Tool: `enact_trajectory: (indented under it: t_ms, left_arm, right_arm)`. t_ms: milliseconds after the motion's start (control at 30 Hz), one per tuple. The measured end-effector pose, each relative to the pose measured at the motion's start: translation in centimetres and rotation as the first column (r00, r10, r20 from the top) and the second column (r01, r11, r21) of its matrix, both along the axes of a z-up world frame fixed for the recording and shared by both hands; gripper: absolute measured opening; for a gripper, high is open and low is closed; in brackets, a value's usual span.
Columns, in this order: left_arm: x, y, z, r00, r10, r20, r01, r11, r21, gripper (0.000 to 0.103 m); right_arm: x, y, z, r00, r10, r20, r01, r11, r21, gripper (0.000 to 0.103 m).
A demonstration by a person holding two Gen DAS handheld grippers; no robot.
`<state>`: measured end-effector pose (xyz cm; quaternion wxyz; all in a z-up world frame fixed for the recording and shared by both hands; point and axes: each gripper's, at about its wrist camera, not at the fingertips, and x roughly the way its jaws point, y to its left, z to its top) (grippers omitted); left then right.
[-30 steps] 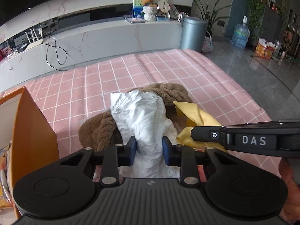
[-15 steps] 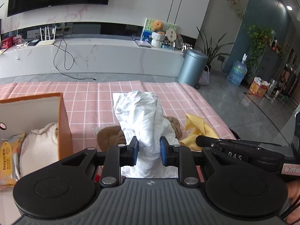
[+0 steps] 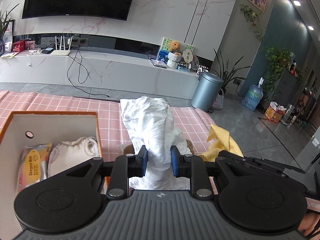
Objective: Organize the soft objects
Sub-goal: 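Lift the white cloth with the left tool while the right tool lifts the yellow cloth toward the box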
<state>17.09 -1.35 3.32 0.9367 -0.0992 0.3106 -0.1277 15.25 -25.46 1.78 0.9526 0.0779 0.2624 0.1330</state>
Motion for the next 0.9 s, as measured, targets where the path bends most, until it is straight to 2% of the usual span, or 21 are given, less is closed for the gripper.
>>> enact_trajectory:
  t_ms: [200,433,700,800,900]
  left_arm:
    - [-2.2,2.6,1.4,0.999,0.029,0.032,-0.028,0.999,-0.014,0.026]
    - [-3.9,6.5,2.6,0.996,0.077,0.05,-0.076,0.997,-0.024,0.026]
    - [-4.3,11.2,1.1,0.989,0.148,-0.029,-0.148,0.989,-0.017,0.026]
    - [-4.1,12.5,-0.2,0.984,0.158,-0.079,-0.158,0.987,-0.001,0.026]
    - [-3.7,13.5,-1.8,0.978,0.158,-0.133,-0.156,0.987,0.024,0.026]
  right_arm:
    - [-2.5,2.0,2.2,0.998,0.049,0.036,-0.051,0.998,0.035,0.001]
    - [-4.0,6.1,5.0,0.985,0.158,0.064,-0.162,0.984,0.079,0.001]
    - [-3.8,12.1,5.8,0.958,0.283,0.039,-0.285,0.956,0.065,0.001]
    - [-3.4,14.0,4.9,0.945,0.327,-0.012,-0.325,0.943,0.069,0.001]
    - [-2.5,15.8,3.6,0.931,0.357,-0.079,-0.356,0.934,0.036,0.001]
